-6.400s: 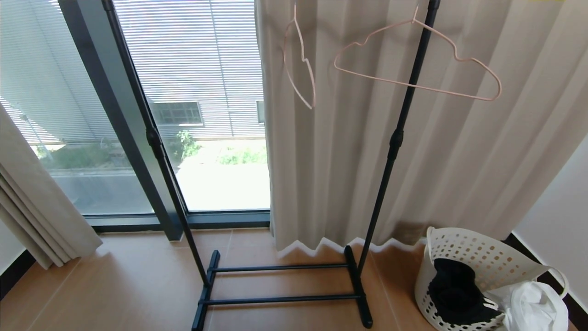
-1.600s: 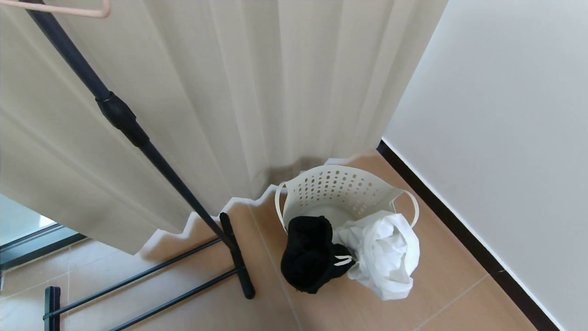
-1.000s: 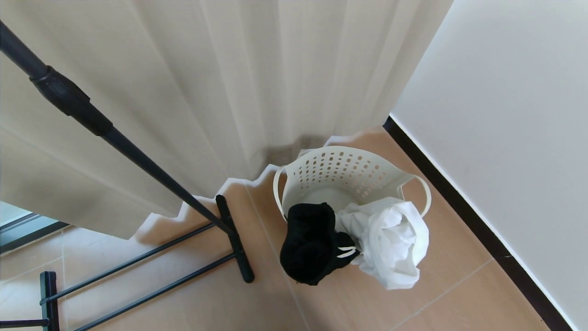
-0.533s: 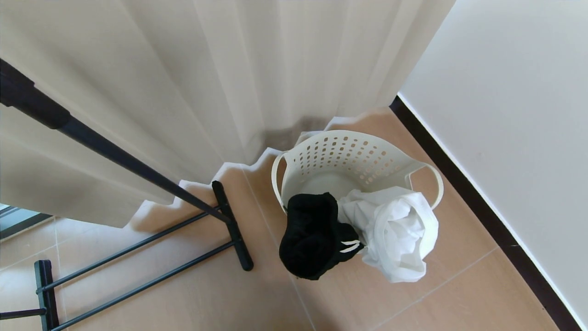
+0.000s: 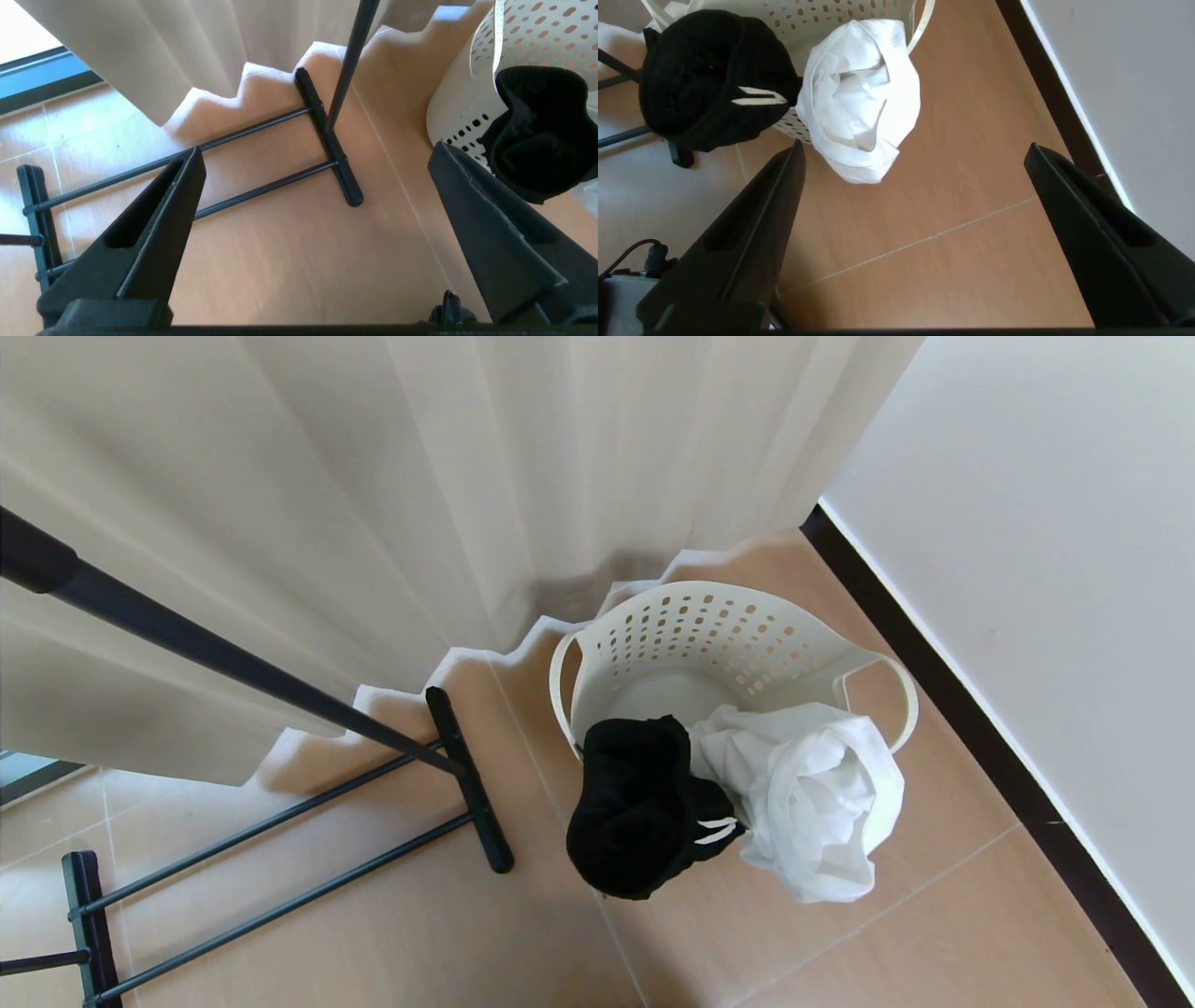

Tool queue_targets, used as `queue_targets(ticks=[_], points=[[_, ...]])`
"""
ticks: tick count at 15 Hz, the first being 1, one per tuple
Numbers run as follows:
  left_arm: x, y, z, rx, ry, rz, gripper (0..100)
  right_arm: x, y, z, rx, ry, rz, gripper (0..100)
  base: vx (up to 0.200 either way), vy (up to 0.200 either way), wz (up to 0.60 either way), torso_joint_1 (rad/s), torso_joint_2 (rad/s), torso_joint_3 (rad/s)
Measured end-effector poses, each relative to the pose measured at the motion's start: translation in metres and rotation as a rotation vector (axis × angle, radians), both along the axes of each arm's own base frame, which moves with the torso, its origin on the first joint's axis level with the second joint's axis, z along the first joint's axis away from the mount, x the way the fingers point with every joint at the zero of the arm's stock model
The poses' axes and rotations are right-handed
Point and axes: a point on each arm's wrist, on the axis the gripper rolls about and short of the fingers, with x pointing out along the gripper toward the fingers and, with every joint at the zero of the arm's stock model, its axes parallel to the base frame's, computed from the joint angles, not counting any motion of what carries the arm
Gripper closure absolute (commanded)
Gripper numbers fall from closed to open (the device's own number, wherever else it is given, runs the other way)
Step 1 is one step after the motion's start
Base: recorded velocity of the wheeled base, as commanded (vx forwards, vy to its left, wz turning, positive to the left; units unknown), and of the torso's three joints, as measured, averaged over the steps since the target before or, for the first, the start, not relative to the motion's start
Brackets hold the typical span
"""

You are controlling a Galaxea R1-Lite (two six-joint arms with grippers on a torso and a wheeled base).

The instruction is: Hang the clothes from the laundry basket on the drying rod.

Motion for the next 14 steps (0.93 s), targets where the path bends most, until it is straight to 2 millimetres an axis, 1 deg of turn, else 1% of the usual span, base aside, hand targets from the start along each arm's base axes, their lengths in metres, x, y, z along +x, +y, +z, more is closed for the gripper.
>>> queue_targets(ticks=[4, 9, 10, 12, 14], points=[[0.000, 0.000, 0.000, 0.000, 0.000, 0.001, 0, 0.000, 0.000, 0.000, -0.015, 0.001, 0.002, 0, 0.000, 0.000, 0.00, 0.000, 0.00, 0.000], [0.000, 0.000, 0.000, 0.000, 0.000, 0.001, 0, 0.004, -0.001, 0.002, -0.014, 0.055, 0.016, 0, 0.000, 0.000, 0.00, 0.000, 0.00, 0.000], [0.000, 0.000, 0.000, 0.000, 0.000, 0.001, 0, 0.005, 0.000, 0.005, -0.016, 0.067, 0.020, 0, 0.000, 0.000, 0.00, 0.000, 0.00, 0.000], [0.000, 0.000, 0.000, 0.000, 0.000, 0.001, 0, 0.012, 0.000, 0.017, -0.026, 0.125, 0.048, 0, 0.000, 0.000, 0.00, 0.000, 0.00, 0.000], [0.000, 0.000, 0.000, 0.000, 0.000, 0.001, 0, 0.029, 0.001, 0.037, -0.081, 0.237, 0.094, 0, 0.000, 0.000, 0.00, 0.000, 0.00, 0.000]])
